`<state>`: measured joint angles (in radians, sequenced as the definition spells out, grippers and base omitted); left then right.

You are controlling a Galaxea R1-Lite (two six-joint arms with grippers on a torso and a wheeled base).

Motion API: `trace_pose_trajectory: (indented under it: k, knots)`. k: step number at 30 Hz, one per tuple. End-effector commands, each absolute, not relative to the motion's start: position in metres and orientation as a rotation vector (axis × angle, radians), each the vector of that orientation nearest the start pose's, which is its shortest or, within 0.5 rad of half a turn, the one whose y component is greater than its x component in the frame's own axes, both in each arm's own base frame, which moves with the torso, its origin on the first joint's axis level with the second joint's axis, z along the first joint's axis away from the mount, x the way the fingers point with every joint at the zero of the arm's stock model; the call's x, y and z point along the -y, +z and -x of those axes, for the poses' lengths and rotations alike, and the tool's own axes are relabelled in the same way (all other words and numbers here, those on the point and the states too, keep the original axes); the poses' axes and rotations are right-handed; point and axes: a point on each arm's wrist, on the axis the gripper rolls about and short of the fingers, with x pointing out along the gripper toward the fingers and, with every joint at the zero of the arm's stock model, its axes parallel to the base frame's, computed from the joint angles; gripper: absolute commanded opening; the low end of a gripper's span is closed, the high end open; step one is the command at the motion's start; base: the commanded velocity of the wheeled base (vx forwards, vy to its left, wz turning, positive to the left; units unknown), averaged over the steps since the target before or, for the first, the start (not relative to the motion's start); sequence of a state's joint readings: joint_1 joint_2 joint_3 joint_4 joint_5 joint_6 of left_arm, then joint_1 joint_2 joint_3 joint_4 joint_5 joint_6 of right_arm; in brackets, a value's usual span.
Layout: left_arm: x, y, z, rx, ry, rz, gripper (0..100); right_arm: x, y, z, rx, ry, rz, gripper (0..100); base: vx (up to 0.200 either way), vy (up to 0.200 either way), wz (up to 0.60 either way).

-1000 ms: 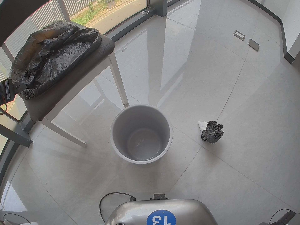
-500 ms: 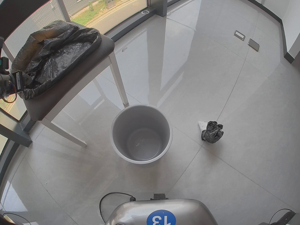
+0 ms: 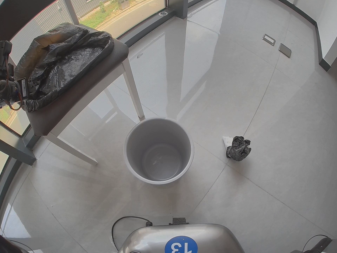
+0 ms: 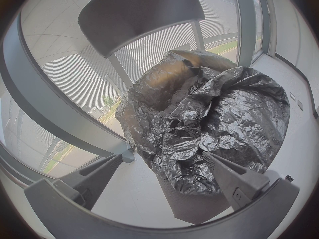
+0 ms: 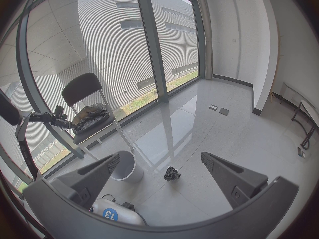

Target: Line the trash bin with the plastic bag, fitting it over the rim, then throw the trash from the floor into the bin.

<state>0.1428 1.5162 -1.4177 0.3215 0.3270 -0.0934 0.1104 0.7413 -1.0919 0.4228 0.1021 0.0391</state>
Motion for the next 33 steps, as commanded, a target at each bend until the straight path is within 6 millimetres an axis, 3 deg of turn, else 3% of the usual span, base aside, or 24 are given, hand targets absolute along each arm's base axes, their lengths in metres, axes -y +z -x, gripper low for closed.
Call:
trace_pose_trajectory:
  k: [1, 14, 28, 29, 33]
  knots:
    - [-0.047, 0.312, -0.261, -0.416, 0.491, 0.050, 100, -0.004, 0.326, -0.018, -0.073, 0.212, -0.038, 100, 0.000, 0.000, 0.00]
    - [-0.047, 0.303, -0.281, -0.452, 0.479, 0.044, 100, -0.004, 0.329, -0.016, -0.062, 0.212, -0.038, 100, 0.000, 0.000, 0.00]
    - [-0.042, 0.299, -0.285, -0.463, 0.460, 0.043, 100, -0.004, 0.329, -0.016, -0.059, 0.212, -0.035, 100, 0.000, 0.000, 0.00]
    - [-0.043, 0.298, -0.286, -0.468, 0.462, 0.043, 0, -0.004, 0.330, -0.015, -0.056, 0.212, -0.032, 100, 0.000, 0.000, 0.00]
    - [-0.044, 0.297, -0.287, -0.472, 0.467, 0.045, 0, -0.004, 0.329, -0.015, -0.056, 0.213, -0.020, 100, 0.000, 0.000, 0.00]
